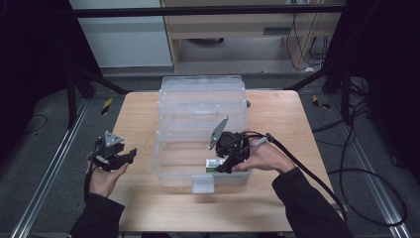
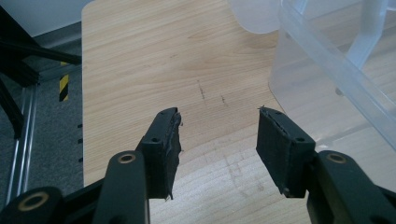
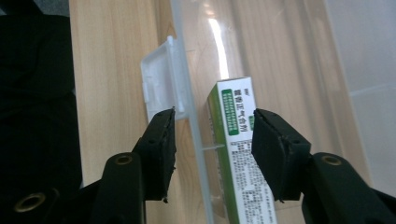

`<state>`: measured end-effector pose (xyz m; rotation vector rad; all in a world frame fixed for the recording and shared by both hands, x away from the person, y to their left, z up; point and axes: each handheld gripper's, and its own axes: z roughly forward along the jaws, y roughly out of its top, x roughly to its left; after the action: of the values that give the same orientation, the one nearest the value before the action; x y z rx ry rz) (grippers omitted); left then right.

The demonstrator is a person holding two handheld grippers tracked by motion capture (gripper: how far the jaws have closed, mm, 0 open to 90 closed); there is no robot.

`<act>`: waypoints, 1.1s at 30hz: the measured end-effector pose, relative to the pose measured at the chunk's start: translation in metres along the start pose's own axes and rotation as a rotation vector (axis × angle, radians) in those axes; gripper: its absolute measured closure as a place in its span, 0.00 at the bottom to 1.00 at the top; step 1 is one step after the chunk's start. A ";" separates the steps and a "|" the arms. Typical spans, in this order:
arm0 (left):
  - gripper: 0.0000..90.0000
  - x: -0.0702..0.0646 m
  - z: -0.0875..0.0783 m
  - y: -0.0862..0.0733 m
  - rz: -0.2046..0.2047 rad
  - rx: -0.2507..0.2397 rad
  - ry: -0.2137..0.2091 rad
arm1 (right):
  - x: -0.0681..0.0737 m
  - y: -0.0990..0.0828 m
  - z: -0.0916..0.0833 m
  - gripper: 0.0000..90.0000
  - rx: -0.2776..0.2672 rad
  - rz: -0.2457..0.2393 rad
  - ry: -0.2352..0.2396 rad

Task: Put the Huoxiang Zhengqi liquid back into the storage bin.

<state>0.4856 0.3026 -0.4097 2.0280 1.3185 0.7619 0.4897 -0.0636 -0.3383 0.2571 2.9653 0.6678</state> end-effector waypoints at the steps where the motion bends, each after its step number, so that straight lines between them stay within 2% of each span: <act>1: 0.54 0.000 0.000 0.000 0.000 -0.001 0.000 | 0.001 0.000 0.002 0.54 0.006 -0.006 -0.002; 11: 0.54 0.001 -0.001 0.000 -0.003 -0.004 0.001 | 0.010 0.000 0.020 0.57 0.019 -0.013 0.041; 14: 0.54 0.000 -0.001 0.000 -0.002 -0.003 0.001 | 0.014 0.001 0.025 0.53 0.025 0.000 0.046; 20: 0.54 0.000 -0.001 0.000 -0.001 -0.004 0.002 | 0.017 0.001 0.033 0.53 0.034 -0.001 0.055; 29: 0.54 0.000 -0.001 0.000 0.001 -0.002 0.003 | 0.016 -0.002 0.047 0.60 0.043 -0.025 0.050; 33: 0.54 -0.001 0.000 0.000 0.003 -0.001 0.002 | 0.015 -0.003 0.052 0.63 0.064 -0.028 0.060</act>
<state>0.4852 0.3021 -0.4094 2.0292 1.3157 0.7661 0.4815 -0.0419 -0.3870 0.2038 3.0450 0.5880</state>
